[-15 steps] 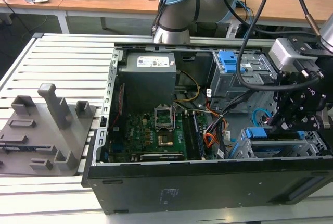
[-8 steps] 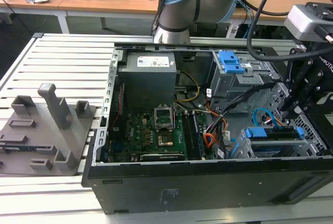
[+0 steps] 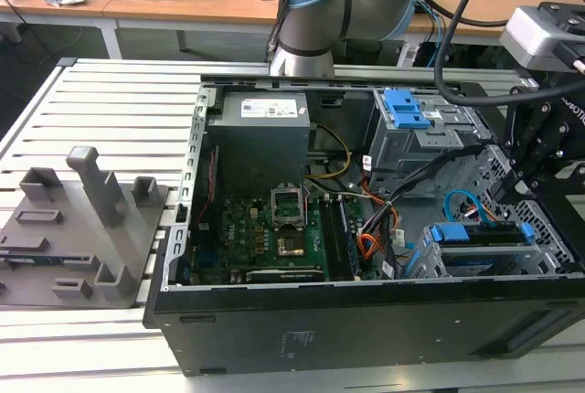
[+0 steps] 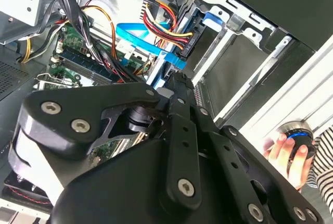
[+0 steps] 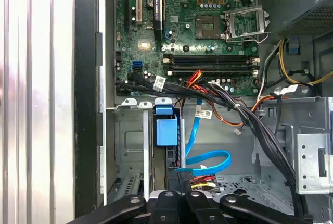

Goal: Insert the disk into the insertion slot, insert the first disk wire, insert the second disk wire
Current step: 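Insert the second disk wire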

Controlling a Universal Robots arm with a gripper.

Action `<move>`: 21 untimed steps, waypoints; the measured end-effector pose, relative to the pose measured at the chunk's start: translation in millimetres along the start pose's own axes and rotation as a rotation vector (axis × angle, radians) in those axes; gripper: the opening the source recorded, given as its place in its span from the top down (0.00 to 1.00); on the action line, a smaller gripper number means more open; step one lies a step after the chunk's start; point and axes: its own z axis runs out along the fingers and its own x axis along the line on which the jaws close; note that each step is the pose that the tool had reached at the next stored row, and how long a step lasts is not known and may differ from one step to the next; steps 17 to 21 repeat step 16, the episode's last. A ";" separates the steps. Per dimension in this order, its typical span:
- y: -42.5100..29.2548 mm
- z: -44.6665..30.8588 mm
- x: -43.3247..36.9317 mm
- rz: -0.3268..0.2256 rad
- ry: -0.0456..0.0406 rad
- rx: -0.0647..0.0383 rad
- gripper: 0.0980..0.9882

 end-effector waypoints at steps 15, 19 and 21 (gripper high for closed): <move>14.8 3.7 0.3 -0.001 0.0001 0.000 0.99; 14.8 3.7 0.3 -0.001 0.0001 0.000 0.99; 14.8 3.7 0.3 -0.001 0.0001 0.000 0.99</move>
